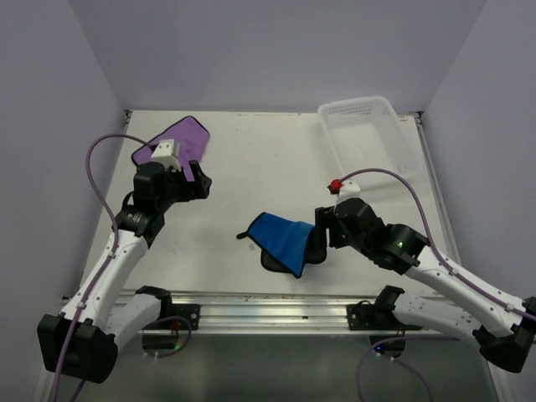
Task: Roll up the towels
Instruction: Move the towel to the center of the board, then fold the towel
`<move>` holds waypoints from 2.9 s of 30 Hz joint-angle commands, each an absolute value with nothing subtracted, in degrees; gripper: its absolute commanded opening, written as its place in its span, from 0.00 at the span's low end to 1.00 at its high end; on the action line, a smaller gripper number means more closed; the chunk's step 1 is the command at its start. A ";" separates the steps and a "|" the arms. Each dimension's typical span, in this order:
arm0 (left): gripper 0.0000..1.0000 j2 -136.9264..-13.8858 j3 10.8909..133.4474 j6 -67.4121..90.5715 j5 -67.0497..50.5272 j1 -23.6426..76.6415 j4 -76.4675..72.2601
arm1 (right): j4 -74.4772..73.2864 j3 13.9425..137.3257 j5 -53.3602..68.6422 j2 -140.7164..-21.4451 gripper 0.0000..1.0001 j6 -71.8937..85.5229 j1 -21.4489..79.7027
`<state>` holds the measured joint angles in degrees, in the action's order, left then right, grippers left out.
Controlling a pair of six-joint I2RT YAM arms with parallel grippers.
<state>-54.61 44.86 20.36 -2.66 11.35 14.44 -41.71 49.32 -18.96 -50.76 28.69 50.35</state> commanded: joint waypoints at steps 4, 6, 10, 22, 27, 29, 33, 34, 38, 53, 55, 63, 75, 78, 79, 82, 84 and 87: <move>0.94 -61.07 45.08 19.07 -10.10 13.70 14.50 | -45.79 51.51 -17.49 -46.94 0.70 30.85 50.89; 0.92 -63.19 45.44 19.33 -11.07 14.59 14.50 | -45.97 49.58 -17.40 -44.92 0.72 31.55 50.89; 0.91 -63.72 44.74 22.14 -13.71 15.91 12.92 | -49.22 47.47 -18.29 -44.48 0.67 33.57 50.89; 0.84 -67.75 36.49 31.90 -4.23 31.18 8.97 | -41.66 35.52 -8.88 -40.08 0.54 40.16 51.06; 0.80 -66.10 29.98 35.76 4.56 36.12 4.85 | -40.52 32.00 -6.51 -40.69 0.54 40.69 51.15; 0.78 -66.62 27.52 36.38 4.22 36.21 2.82 | -39.20 29.63 -5.80 -40.69 0.52 41.39 51.24; 0.71 -69.25 26.28 35.95 3.43 37.17 -4.38 | -37.18 26.55 -5.63 -40.52 0.48 41.92 51.33; 0.70 -70.48 26.80 35.43 3.69 37.44 -5.00 | -36.92 26.28 -5.62 -40.60 0.48 41.92 51.33; 0.64 -74.08 29.70 32.97 6.67 39.37 -5.27 | -35.60 25.40 -4.84 -41.57 0.47 41.66 51.24; 0.33 -84.11 33.75 30.23 16.25 46.14 -0.09 | -33.92 24.87 -5.10 -41.57 0.48 41.13 51.33; 0.28 -84.11 33.75 30.59 17.14 46.75 1.30 | -34.10 24.79 -5.18 -41.40 0.48 41.22 51.33; 0.01 -83.85 32.78 31.99 18.81 49.13 3.08 | -34.19 24.52 -5.01 -41.66 0.51 41.84 51.33; 0.00 -78.94 35.77 33.84 20.65 50.19 7.56 | -30.94 21.27 -2.99 -42.89 0.45 44.12 51.85; 0.00 -77.26 36.30 34.01 20.57 50.27 8.35 | -31.20 21.27 -3.34 -42.45 0.45 44.65 52.21; 0.00 -77.08 36.39 33.93 20.65 50.27 8.61 | -31.38 21.18 -3.43 -42.19 0.45 44.82 52.21; 0.00 -76.38 36.83 34.45 22.23 50.36 10.10 | -32.17 20.92 -3.69 -41.92 0.47 45.26 52.47; 0.00 -75.16 36.65 35.77 24.25 50.36 11.77 | -31.12 19.87 -3.08 -41.75 0.48 45.96 52.65; 0.00 -72.79 35.42 38.32 26.19 50.36 13.09 | -28.22 18.20 -2.55 -42.53 0.48 47.11 53.17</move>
